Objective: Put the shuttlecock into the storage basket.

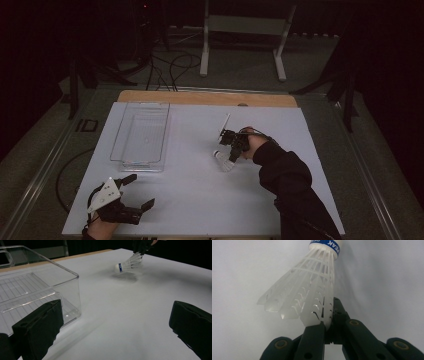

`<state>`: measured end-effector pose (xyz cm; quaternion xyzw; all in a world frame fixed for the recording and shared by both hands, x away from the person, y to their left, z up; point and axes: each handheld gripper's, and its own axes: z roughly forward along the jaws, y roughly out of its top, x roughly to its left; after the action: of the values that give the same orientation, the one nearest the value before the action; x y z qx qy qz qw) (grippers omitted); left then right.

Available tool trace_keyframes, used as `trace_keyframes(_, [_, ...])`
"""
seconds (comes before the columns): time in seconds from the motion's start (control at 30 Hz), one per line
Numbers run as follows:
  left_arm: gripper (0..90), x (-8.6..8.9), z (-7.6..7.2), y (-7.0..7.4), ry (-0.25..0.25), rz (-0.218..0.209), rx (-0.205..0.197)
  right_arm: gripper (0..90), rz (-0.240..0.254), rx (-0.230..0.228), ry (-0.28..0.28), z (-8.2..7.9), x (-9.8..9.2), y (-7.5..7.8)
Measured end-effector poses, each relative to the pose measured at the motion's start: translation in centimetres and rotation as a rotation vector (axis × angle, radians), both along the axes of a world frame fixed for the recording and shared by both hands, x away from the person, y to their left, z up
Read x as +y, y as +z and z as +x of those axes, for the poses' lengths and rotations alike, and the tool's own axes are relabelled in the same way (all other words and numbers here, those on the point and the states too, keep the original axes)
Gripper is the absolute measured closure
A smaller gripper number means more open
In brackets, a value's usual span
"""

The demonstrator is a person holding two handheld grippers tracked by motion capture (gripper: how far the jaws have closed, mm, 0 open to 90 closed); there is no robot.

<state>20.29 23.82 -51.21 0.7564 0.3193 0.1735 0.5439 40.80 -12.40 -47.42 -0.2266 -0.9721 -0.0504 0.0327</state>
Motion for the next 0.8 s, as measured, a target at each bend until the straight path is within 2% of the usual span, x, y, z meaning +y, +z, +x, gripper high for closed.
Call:
trace_keyframes(0.13, [0.0, 0.0, 0.0, 0.0, 0.000, 0.001, 0.000, 89.9, 0.012, 0.018, 0.043, -0.7, -0.4, 0.0])
trace_keyframes(0.67, [0.0, -0.1, 0.0, 0.0, -0.003, 0.003, 0.001, 90.0, -0.009, 0.002, 0.149, -3.0, -0.8, 0.9])
trace_keyframes(0.8, [0.0, 0.0, 0.0, 0.0, -0.001, 0.001, 0.004, 90.0, 0.003, -0.006, 0.210, -3.9, -0.9, 1.3])
